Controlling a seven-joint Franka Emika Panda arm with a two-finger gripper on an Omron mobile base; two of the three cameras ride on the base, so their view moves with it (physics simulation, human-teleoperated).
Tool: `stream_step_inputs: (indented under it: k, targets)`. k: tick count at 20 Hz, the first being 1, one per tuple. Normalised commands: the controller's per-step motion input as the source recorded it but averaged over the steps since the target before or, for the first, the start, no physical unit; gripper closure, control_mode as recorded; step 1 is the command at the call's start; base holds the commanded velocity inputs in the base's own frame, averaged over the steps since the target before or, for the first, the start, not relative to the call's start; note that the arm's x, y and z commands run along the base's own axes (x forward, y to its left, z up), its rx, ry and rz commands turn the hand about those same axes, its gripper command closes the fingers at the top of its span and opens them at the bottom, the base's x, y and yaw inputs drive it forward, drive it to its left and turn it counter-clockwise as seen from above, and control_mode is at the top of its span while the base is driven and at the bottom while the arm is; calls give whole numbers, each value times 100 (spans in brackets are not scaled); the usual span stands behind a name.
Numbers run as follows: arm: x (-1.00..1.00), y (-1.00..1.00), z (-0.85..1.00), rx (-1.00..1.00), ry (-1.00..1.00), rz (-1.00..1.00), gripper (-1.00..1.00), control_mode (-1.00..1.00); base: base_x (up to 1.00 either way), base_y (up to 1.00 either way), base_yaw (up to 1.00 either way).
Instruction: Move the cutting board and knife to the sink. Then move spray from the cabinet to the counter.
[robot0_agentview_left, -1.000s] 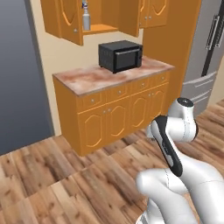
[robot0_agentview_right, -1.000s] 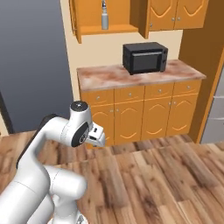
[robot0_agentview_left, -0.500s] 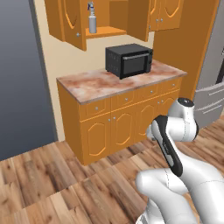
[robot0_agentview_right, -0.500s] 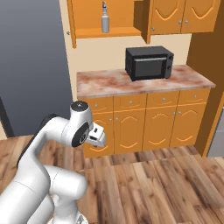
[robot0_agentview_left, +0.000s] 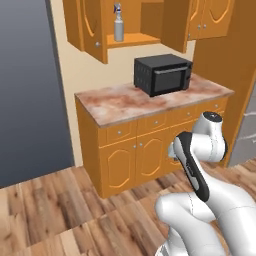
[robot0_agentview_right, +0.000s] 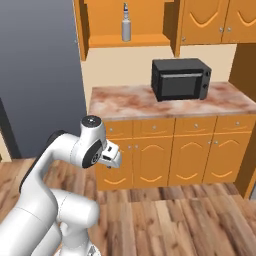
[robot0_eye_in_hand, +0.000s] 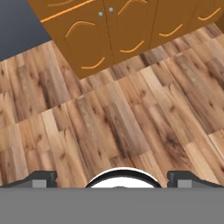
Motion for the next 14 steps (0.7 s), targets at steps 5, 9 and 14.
stream_step_inputs:
  k: [5,9,14]
  targets:
    - [0,0,0,0,0,0,-100,100,62,-28,18]
    - [0,0,0,0,0,0,-100,100,64,-29,22]
    - [0,0,0,0,0,0,-100,100,59,-30,24]
